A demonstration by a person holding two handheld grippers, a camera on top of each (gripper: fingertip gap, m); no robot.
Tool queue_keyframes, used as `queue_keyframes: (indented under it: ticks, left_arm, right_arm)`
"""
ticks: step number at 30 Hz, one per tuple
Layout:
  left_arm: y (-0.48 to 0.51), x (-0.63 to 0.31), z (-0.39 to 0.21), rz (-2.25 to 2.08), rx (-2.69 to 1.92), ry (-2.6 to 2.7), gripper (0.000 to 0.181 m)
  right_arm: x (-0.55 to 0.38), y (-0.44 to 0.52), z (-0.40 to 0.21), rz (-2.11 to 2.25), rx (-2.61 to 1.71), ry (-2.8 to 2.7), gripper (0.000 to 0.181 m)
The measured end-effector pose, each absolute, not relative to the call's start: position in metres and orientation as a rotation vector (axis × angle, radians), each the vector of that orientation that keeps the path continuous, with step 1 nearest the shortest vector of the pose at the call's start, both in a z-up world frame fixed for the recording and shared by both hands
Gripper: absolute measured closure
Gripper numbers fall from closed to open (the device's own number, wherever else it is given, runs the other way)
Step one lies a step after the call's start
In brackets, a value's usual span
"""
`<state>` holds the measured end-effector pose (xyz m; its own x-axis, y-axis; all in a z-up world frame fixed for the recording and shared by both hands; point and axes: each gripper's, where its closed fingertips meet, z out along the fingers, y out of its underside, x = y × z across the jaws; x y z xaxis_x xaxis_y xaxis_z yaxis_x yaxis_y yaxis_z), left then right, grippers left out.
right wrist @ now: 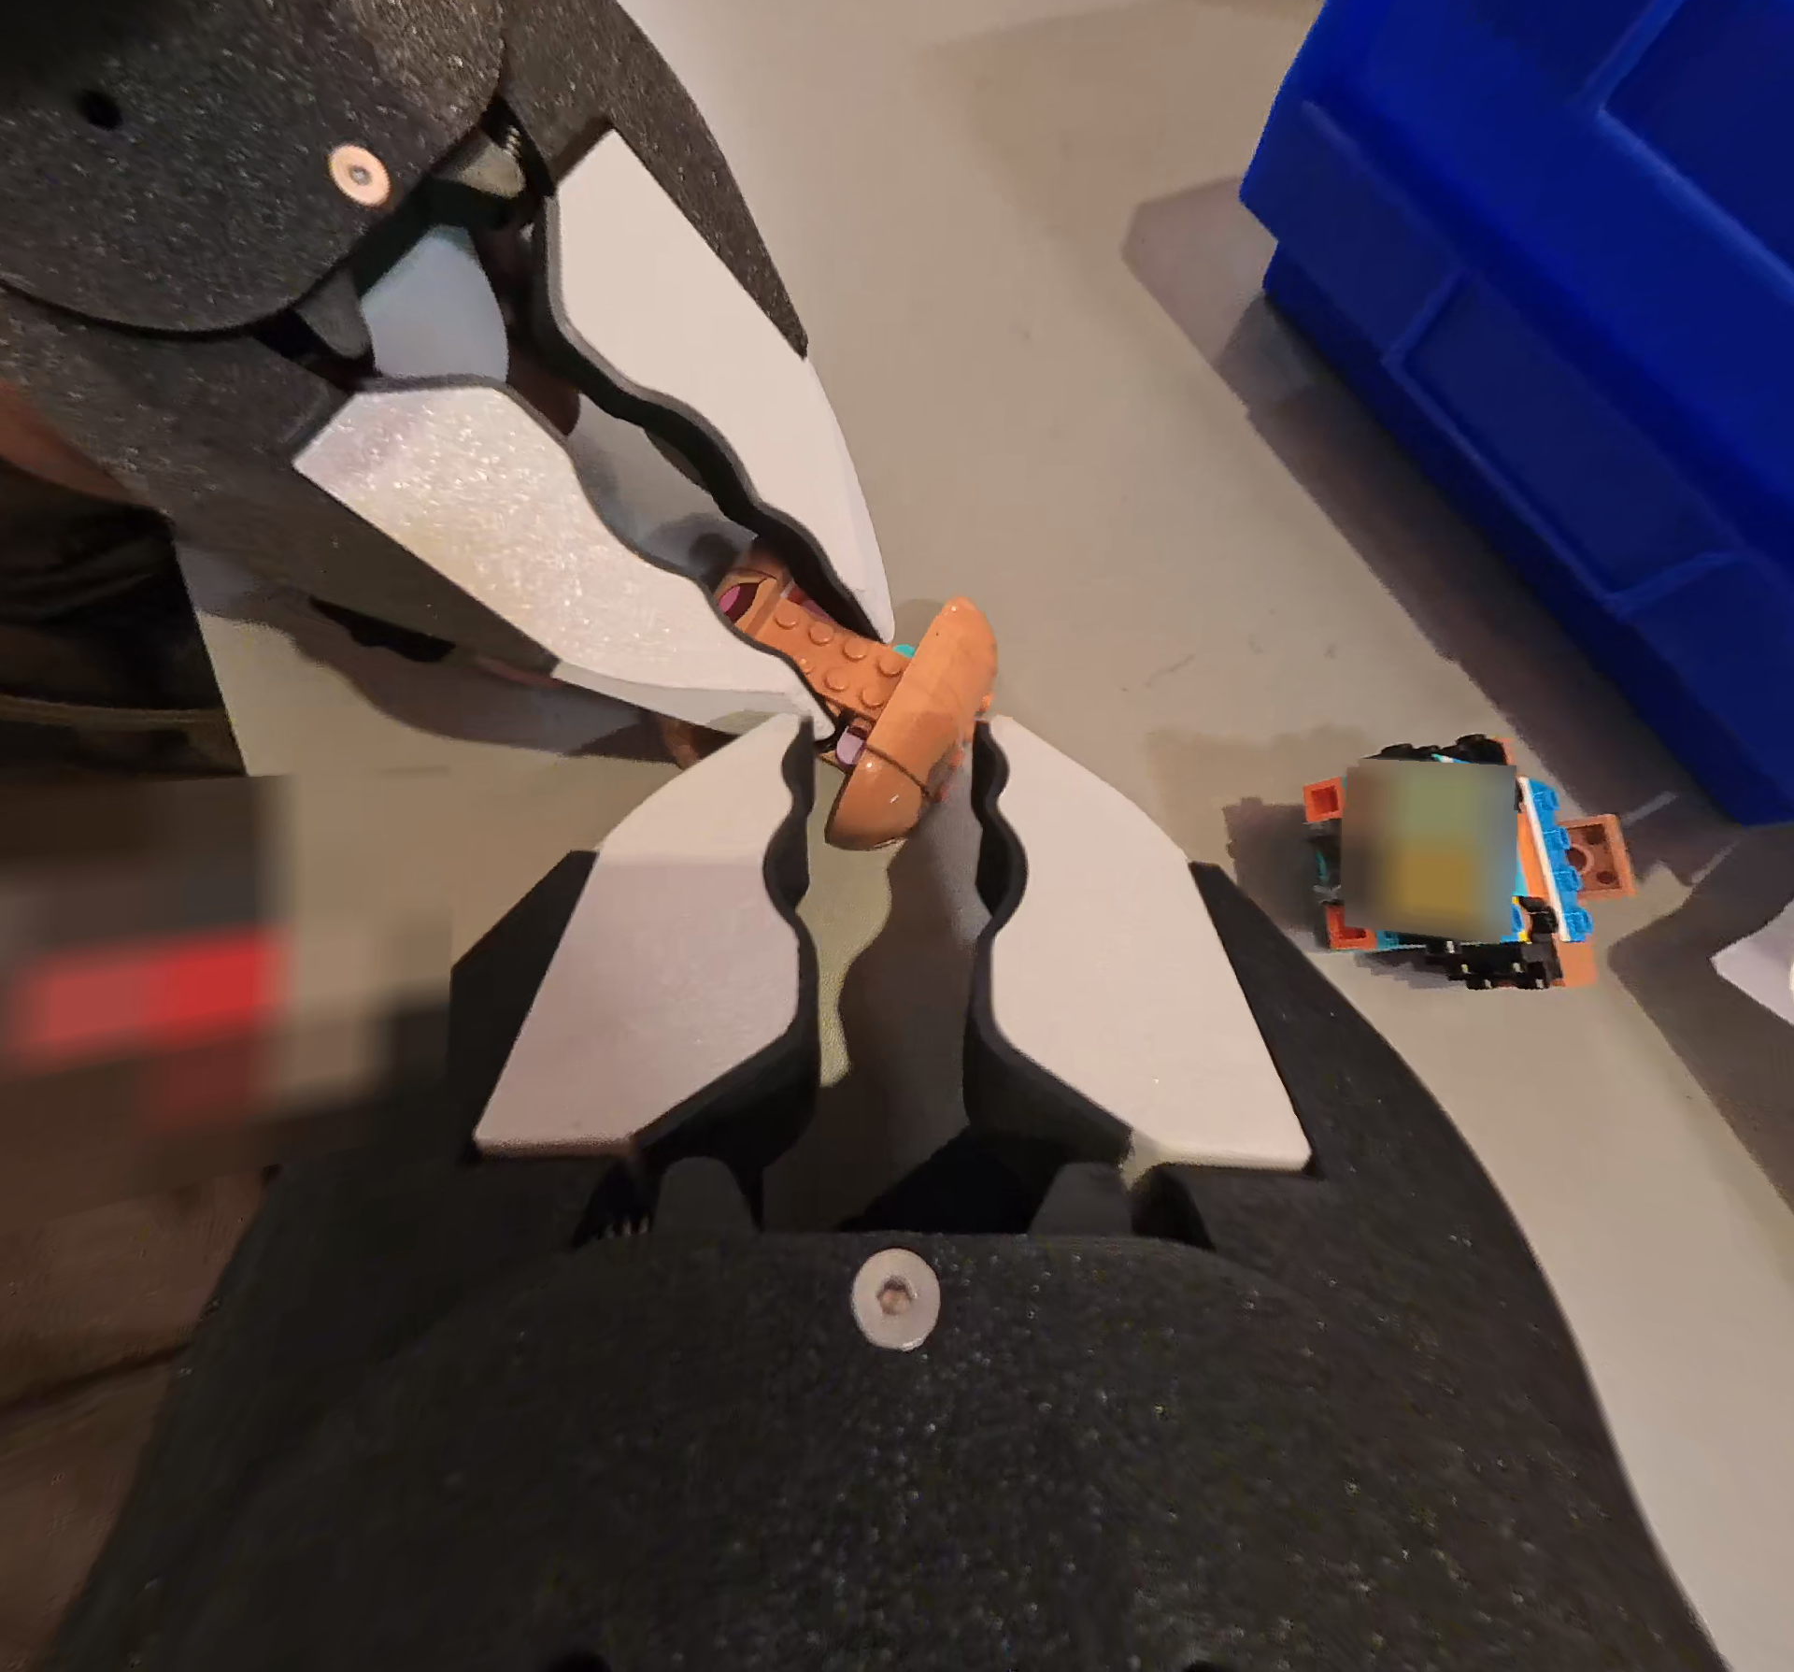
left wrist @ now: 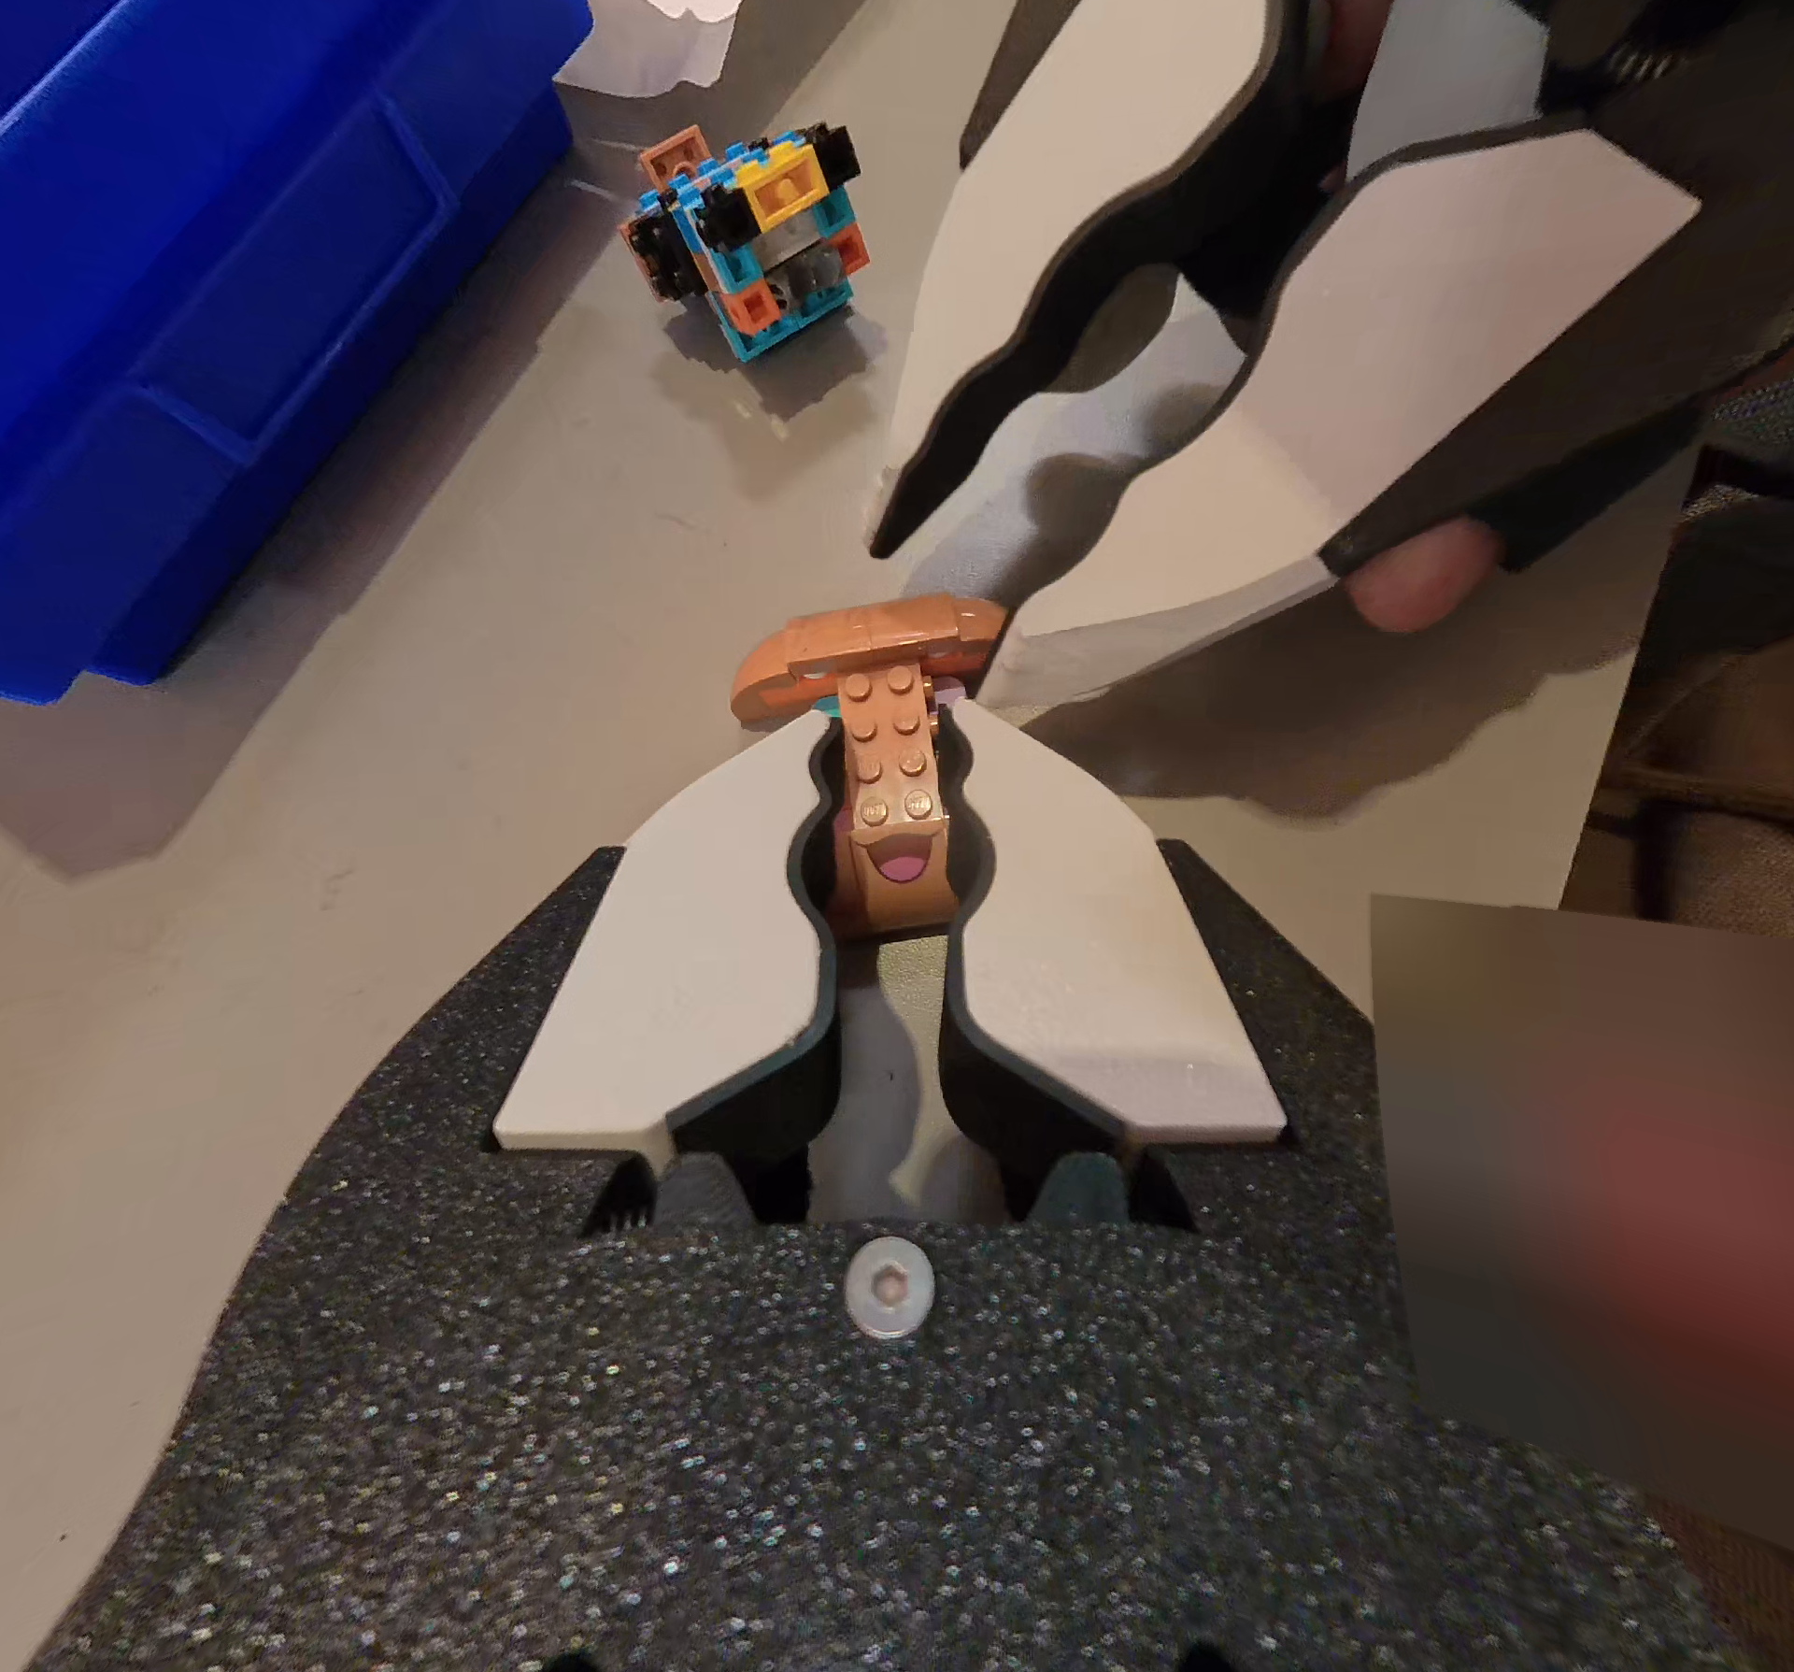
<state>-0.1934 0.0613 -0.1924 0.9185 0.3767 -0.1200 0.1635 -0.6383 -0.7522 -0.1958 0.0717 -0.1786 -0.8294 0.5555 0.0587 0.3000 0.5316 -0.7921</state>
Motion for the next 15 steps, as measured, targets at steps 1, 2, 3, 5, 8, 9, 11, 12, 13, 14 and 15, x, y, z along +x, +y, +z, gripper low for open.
queue_keyframes:
  ticks: [1,2,3,5,8,9,11,12,13,14,15]
  left_arm:
    - [0.0613,-0.1934,-0.1924,0.342,-2.267,-0.382,0.163]
    - [0.0612,-0.1934,-0.1924,0.343,-2.267,-0.382,0.163]
    - [0.0612,-0.1933,-0.1924,0.343,-2.267,-0.381,0.163]
    - [0.0613,-0.1931,-0.1925,0.342,-2.267,-0.379,0.163]
    - [0.0611,-0.1933,-0.1925,0.343,-2.268,-0.380,0.163]
    - [0.0610,-0.1935,-0.1925,0.342,-2.268,-0.381,0.163]
    - [0.0607,-0.1939,-0.1926,0.342,-2.269,-0.384,0.163]
    - [0.0603,-0.1947,-0.1926,0.345,-2.268,-0.391,0.163]
    - [0.0598,-0.1954,-0.1926,0.348,-2.268,-0.397,0.163]
    - [0.0595,-0.1961,-0.1927,0.351,-2.268,-0.402,0.163]
    - [0.0593,-0.1966,-0.1928,0.355,-2.269,-0.406,0.163]
  right_arm:
    - [-0.1974,0.0718,-0.1774,1.184,-0.713,-2.454,0.150]
    - [-0.1992,0.0723,-0.1775,1.167,-0.715,-2.443,0.150]
    - [-0.2007,0.0728,-0.1785,1.146,-0.714,-2.436,0.150]
    - [-0.2046,0.0746,-0.1834,1.080,-0.713,-2.430,0.150]
    - [-0.2071,0.0745,-0.1843,1.033,-0.681,-2.421,0.150]
    - [-0.2070,0.0741,-0.1843,1.017,-0.662,-2.425,0.151]
    - [-0.2028,0.0699,-0.1860,1.003,-0.598,-2.460,0.164]
    - [-0.2031,0.0692,-0.1860,0.987,-0.576,-2.459,0.165]
    - [-0.2038,0.0688,-0.1860,0.968,-0.551,-2.457,0.165]
    - [-0.2045,0.0686,-0.1859,0.952,-0.532,-2.458,0.165]
    - [-0.2052,0.0685,-0.1860,0.942,-0.520,-2.464,0.165]
